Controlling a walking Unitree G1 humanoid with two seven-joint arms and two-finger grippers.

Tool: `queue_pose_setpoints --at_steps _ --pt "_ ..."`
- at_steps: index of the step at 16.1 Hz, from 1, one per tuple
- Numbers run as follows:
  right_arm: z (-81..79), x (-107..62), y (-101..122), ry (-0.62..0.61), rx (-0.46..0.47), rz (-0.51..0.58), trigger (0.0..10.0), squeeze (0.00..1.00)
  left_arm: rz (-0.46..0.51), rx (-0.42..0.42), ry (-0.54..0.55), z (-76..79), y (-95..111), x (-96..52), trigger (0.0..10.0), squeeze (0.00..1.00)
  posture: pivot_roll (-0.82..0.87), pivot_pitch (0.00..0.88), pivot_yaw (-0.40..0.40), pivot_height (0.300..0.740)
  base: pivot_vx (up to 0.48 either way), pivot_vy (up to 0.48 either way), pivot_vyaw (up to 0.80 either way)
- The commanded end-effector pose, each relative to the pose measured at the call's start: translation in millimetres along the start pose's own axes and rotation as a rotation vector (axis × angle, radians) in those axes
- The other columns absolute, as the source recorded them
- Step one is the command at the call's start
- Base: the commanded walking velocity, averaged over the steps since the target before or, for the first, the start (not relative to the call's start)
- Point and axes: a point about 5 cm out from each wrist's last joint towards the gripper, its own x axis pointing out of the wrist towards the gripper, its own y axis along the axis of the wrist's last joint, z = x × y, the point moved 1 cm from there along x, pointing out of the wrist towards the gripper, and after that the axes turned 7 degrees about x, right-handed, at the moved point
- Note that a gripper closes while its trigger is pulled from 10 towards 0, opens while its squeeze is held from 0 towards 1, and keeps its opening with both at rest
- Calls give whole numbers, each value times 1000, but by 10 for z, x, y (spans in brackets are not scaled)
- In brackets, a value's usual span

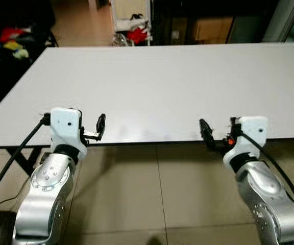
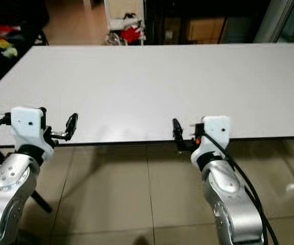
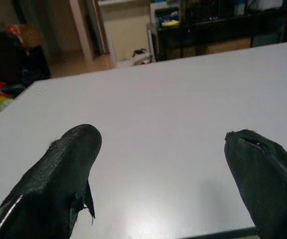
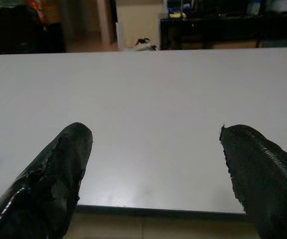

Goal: Setting the table

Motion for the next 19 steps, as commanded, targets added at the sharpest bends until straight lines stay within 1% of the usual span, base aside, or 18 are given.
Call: queue_pose_setpoints --at_steps 1,2,4,5,7,9,12,13,16,17,19 --pt "-18 9 34 15 -17 13 10000 1000 -13 15 -2 -6 -9 -1 10000 667 -61 0 69 740 0 0 800" --pt "-34 12 40 30 -19 13 10000 1000 -18 16 -9 8 -16 0 10000 0 -62 0 65 740 0 0 800" --pt "-69 20 50 62 -17 15 10000 1000 -28 34 -3 15 -32 -1 10000 0 -60 0 57 740 0 0 800" --pt "-77 35 60 73 -23 16 10000 1000 -41 24 9 5 -48 -1 10000 0 -60 0 49 740 0 0 800" --pt "-88 57 89 86 -32 23 10000 1000 -53 30 31 -27 -70 -14 10000 0 -61 0 45 740 0 0 800" --pt "-93 68 96 94 -37 24 10000 1000 -52 65 45 -41 -85 -38 10000 0 -59 0 45 740 0 0 800" --pt "-101 79 94 105 -45 22 10000 1000 -50 51 48 -53 -65 -39 10000 0 -55 0 39 740 0 0 800" --pt "-106 90 102 119 -52 22 10000 1000 -66 30 49 -65 -83 -50 10000 0 -53 0 34 740 0 0 800" --pt "-112 103 108 137 -61 19 10000 1000 -69 32 42 -47 -82 -72 10000 0 -51 0 25 740 0 0 800" --pt "-125 107 103 153 -67 16 10000 1000 -100 11 52 -48 -135 -98 10000 0 -48 0 26 740 0 0 800" --pt "-124 106 98 157 -71 17 10000 1000 -123 7 80 -77 -171 -123 10000 0 -48 0 26 740 0 0 800"
